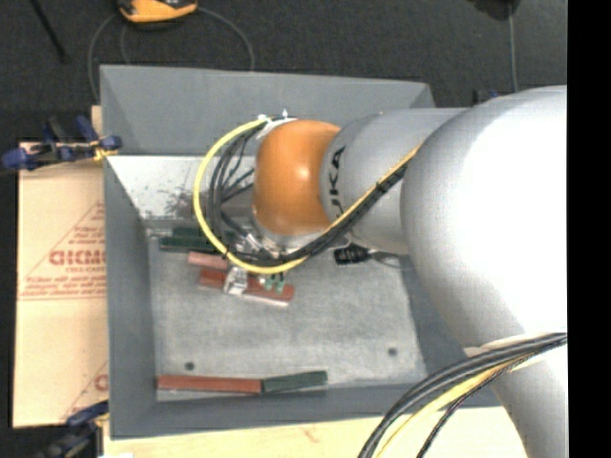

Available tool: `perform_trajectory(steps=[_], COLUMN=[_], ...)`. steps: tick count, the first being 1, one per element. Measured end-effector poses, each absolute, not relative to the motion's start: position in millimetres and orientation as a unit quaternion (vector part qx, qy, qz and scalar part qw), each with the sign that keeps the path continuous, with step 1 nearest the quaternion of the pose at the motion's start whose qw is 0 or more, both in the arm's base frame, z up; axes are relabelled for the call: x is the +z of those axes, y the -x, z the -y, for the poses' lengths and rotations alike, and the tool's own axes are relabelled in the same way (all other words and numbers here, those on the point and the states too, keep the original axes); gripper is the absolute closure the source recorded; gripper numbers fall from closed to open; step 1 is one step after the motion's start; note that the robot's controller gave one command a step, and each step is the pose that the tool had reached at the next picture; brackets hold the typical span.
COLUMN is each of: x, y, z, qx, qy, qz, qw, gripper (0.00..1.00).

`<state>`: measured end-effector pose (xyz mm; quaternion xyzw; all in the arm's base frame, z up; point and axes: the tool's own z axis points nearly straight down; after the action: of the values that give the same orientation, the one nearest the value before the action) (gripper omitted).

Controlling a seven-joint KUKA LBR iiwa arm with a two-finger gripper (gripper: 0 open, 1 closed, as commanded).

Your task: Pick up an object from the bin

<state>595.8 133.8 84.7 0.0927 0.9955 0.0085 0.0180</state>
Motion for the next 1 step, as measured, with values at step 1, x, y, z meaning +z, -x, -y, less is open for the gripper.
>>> perform_trajectory(steps=[1], x=[84.7], y=[-595.7], z=[-133.8], qx=[0.009], qy=[-0.093], qz=[-0.995], qw=[0.018], gripper=[1.00])
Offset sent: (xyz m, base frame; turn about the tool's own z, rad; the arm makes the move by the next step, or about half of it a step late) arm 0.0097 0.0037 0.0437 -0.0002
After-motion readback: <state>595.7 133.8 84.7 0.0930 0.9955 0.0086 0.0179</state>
